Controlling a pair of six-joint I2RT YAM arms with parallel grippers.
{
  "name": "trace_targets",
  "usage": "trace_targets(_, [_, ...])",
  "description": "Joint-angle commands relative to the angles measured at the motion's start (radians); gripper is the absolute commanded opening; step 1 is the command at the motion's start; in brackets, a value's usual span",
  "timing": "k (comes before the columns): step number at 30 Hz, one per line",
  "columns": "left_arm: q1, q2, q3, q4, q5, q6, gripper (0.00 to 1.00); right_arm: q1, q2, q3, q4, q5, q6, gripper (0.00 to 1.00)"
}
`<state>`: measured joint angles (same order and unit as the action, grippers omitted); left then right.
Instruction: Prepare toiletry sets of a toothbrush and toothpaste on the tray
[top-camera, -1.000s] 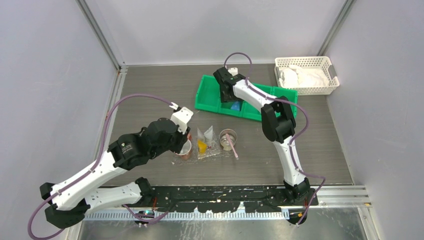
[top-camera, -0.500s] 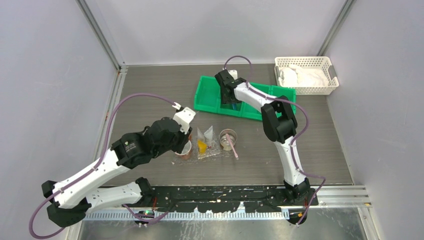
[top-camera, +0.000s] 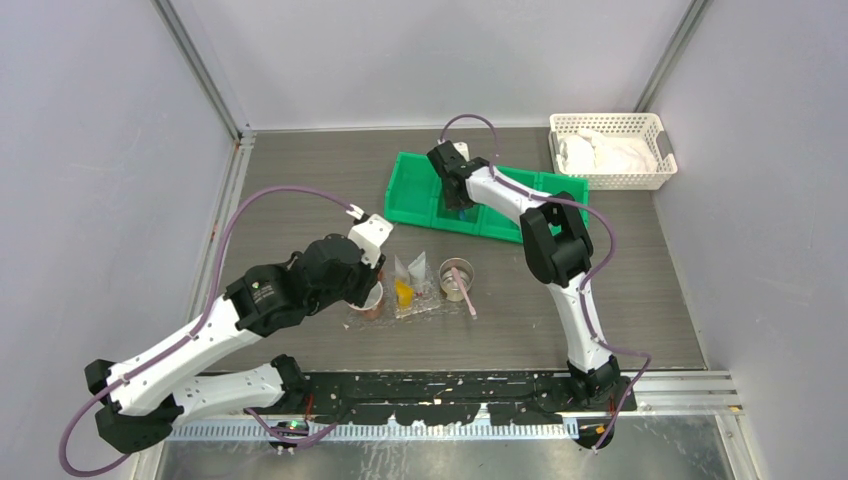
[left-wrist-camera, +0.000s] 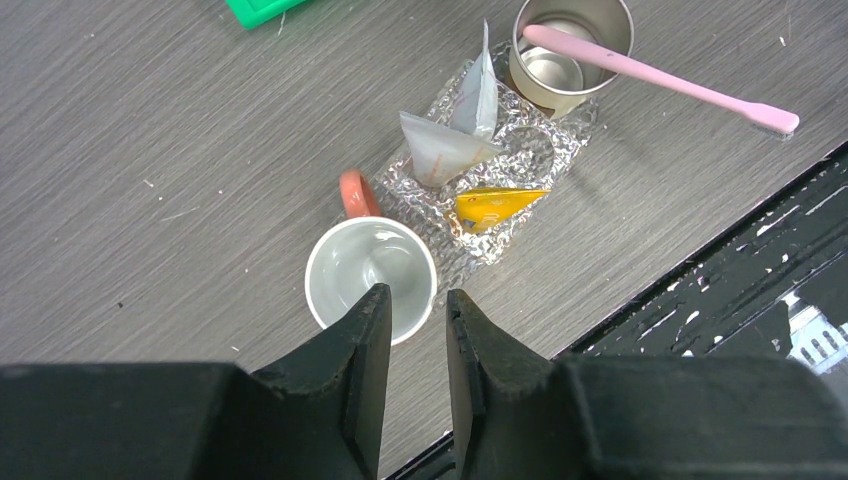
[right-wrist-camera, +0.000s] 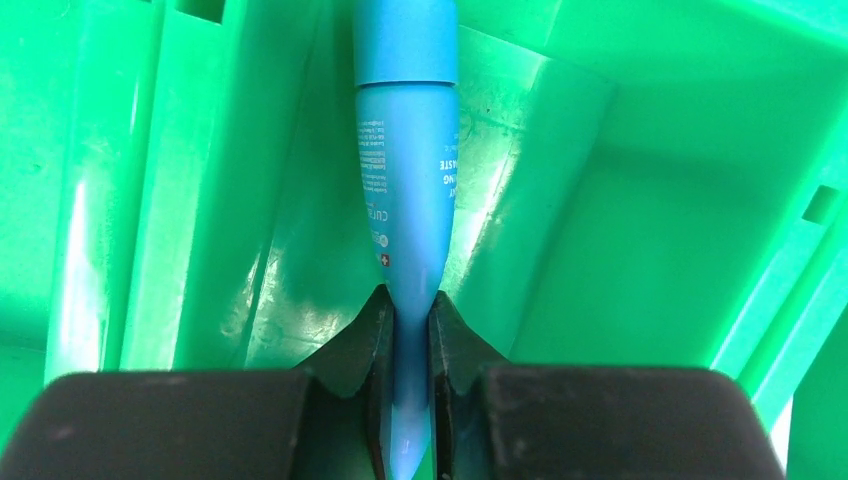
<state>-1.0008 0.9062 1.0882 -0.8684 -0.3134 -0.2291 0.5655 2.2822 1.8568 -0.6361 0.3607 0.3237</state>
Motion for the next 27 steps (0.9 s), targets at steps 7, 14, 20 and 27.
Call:
trace_targets(7, [0.004, 0.019, 0.065, 0.017, -0.001, -0.008, 0.28, -0.021, -0.236, 0.004, 0.061, -0.100, 0.012, 0.01])
trace_targets(14, [0.004, 0.039, 0.113, 0.071, 0.014, 0.017, 0.30, -0.069, -0.357, 0.080, 0.031, -0.247, 0.152, 0.01])
trace_targets(20, [0.004, 0.096, 0.189, 0.210, 0.085, 0.142, 0.33, -0.141, -0.517, -0.082, 0.173, -0.546, 0.469, 0.01])
trace_targets(27, [0.003, 0.131, 0.143, 0.435, 0.061, 0.369, 0.65, -0.157, -0.668, -0.338, 0.475, -0.784, 0.825, 0.01])
